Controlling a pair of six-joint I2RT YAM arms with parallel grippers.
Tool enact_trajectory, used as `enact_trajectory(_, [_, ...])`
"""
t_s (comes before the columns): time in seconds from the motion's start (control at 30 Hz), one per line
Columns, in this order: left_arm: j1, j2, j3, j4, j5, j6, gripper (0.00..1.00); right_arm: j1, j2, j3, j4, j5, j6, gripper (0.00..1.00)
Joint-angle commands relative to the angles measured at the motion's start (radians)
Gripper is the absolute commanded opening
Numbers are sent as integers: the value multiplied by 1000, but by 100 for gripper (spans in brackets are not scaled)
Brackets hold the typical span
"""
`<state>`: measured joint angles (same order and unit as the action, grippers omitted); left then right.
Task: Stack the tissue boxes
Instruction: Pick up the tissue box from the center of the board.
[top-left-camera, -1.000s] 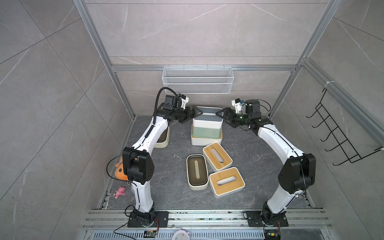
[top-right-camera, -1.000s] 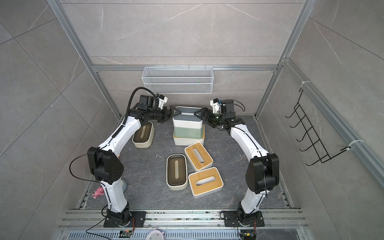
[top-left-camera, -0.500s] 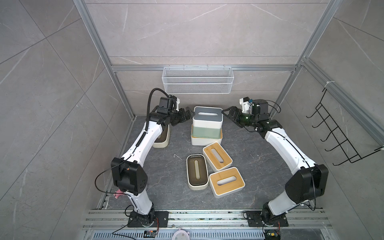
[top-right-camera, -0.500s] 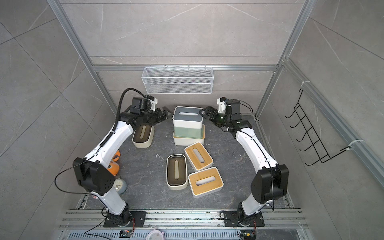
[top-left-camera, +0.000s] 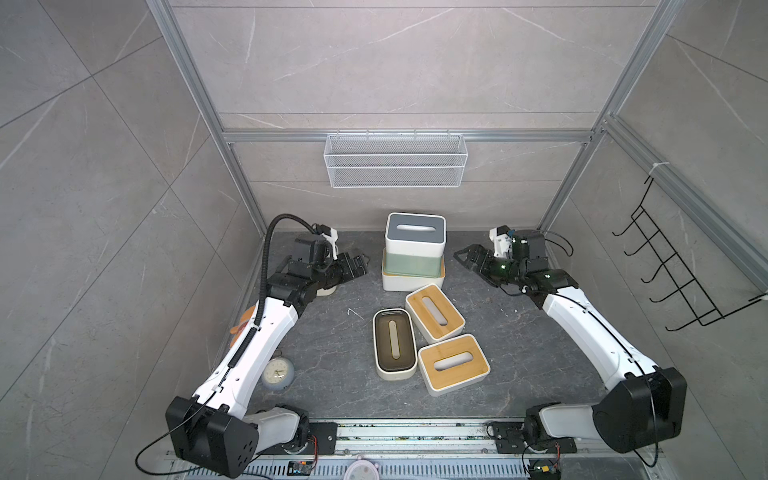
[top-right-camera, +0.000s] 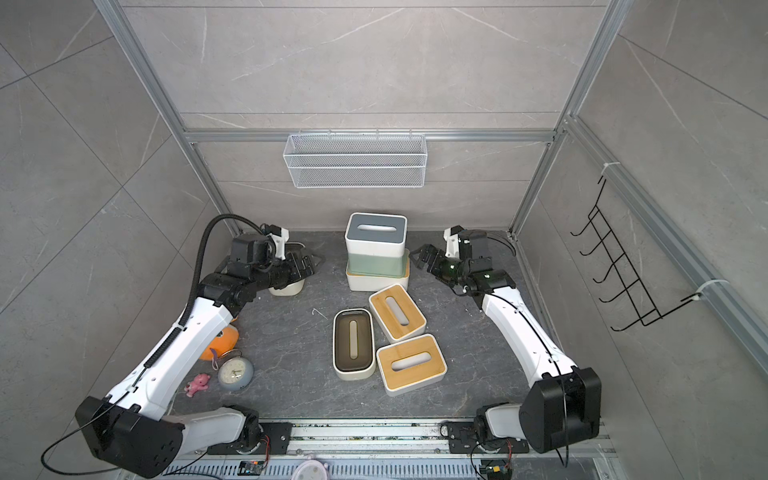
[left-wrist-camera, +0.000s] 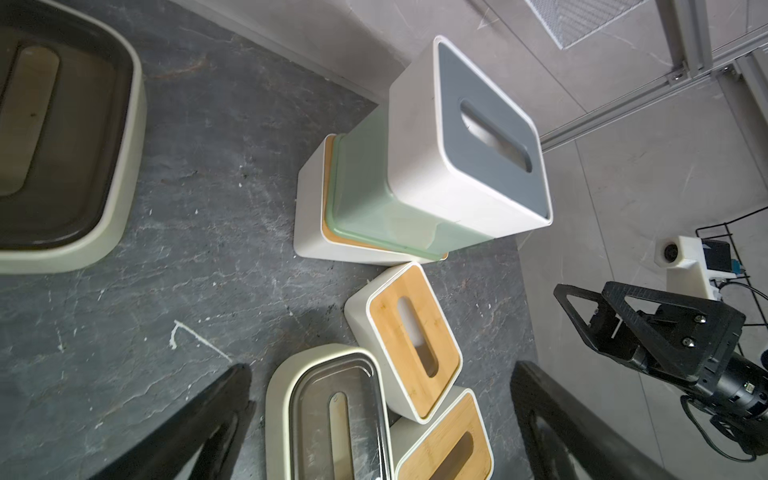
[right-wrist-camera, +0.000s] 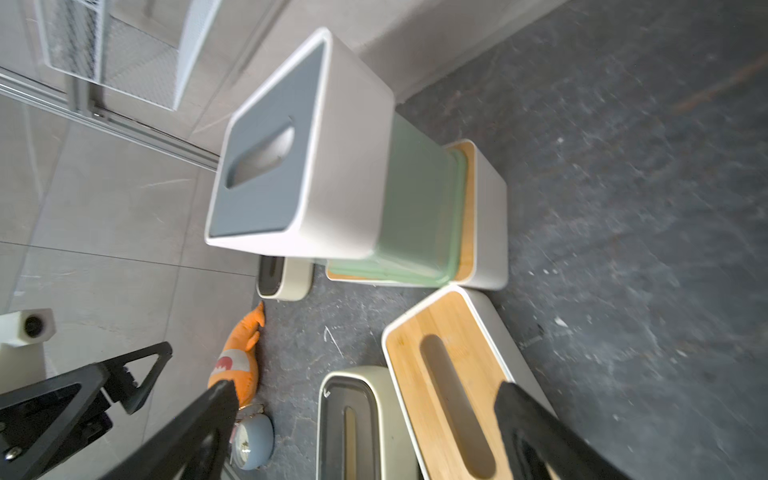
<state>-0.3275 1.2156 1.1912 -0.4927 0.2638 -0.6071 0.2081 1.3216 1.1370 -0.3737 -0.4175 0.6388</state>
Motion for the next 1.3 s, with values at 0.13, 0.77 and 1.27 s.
enact_trajectory(0.13, [-1,-133,-142,-15,60,28,100,8,-214,-242,-188,122,-11,96])
enact_trajectory(0.77, [-2,-188,-255,-38,57,87,100,330,-433,-556,-372,411,324,90])
enact_trajectory(1.27, [-1,-203,-275,-32,57,91,100,479,-308,-577,-384,468,671,90])
